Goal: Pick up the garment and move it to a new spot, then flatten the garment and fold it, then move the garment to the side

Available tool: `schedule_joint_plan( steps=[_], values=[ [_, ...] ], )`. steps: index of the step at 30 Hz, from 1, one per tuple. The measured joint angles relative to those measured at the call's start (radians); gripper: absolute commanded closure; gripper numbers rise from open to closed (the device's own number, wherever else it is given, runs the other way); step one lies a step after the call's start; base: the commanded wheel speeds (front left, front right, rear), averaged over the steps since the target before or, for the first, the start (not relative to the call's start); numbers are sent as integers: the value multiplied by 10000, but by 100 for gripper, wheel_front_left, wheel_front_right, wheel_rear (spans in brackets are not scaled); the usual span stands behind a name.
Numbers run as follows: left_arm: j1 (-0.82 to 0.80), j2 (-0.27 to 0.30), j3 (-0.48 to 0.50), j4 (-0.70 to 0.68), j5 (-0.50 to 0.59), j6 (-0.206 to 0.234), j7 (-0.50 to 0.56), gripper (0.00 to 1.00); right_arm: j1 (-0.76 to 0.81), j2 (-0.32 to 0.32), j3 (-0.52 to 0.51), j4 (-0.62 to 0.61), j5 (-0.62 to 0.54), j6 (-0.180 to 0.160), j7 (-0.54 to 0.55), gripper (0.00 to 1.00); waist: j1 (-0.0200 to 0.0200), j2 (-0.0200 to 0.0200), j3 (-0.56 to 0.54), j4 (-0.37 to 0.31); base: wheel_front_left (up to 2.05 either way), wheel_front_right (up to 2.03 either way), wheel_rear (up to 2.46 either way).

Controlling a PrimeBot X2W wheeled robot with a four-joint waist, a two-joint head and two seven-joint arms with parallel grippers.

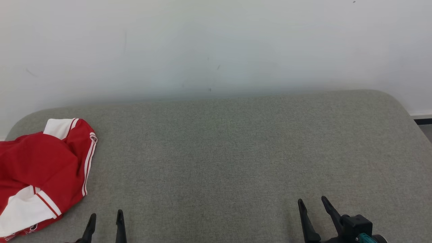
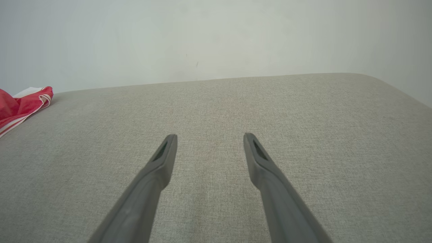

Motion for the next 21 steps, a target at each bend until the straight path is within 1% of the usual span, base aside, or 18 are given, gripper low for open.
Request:
schedule_joint_plan(
  steps=[7,11,16,21],
  values=[
    [11,0,10,-4,-15,19,0,0,1,0,-17,-2,40,0,-4,0,0,0,-4,67,0,0,0],
    [7,-2,36,-6,-6,-40,2,0,24,-2,-104,-21,73,0,-19,0,0,0,-13,246,0,0,0],
    [8,-6,136,-4,13,-67,0,0,106,-4,-144,-61,190,0,-81,0,0,0,-63,674,0,0,0],
    [40,-4,339,12,130,-151,0,0,128,-4,38,-84,349,0,-102,0,0,0,-149,1280,0,0,0]
  ],
)
